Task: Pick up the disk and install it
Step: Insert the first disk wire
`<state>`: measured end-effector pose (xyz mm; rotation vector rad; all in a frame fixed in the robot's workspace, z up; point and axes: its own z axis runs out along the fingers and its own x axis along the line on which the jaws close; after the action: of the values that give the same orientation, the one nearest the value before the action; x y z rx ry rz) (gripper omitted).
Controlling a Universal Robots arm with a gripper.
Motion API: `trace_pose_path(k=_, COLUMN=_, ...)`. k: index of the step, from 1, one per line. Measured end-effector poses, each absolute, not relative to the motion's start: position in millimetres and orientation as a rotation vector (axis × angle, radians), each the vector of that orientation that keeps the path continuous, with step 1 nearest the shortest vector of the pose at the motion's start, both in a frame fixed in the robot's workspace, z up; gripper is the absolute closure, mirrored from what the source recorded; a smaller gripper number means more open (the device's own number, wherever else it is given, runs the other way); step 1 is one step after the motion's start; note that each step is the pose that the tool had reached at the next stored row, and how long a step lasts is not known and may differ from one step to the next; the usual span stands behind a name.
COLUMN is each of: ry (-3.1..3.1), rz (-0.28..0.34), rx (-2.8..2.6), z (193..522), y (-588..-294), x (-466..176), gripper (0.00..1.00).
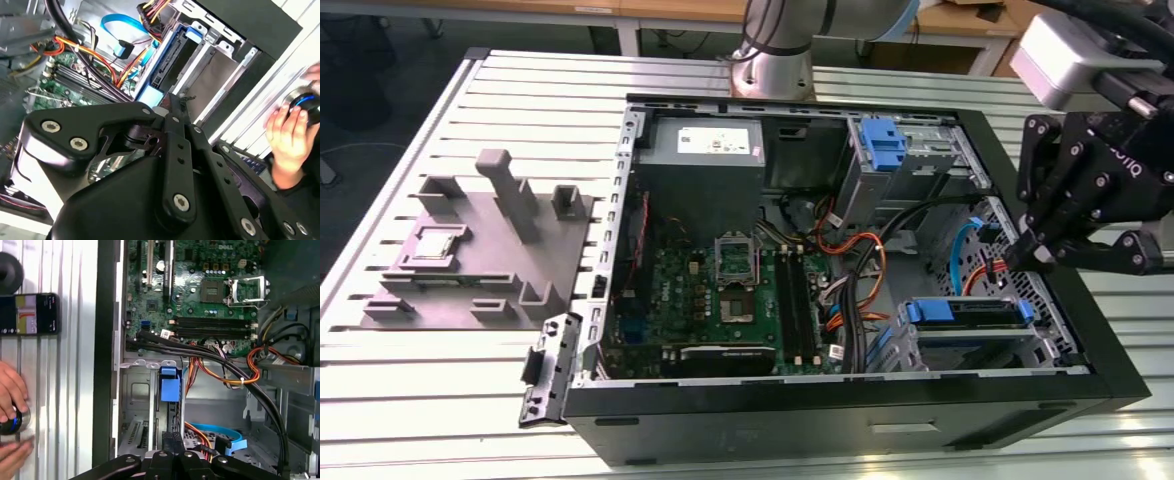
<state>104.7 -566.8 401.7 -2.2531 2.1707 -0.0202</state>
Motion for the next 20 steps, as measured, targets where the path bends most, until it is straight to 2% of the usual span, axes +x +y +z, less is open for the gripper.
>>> trace_pose_path(k=4, ry=2.103, rz=-0.025, rx=-2.312, z=400.2, y=-566.8, x=104.8, gripper=0.9)
trace_pose_path(k=11, ry=2.075, rz=-0.07, rx=-2.3, z=396.7, y=-566.8, x=104.8, gripper=0.9)
trace_pose_path(k=20, ry=1.956, rz=-0.071, rx=-2.395, z=395.0, y=-566.8, x=104.8, gripper=0.9)
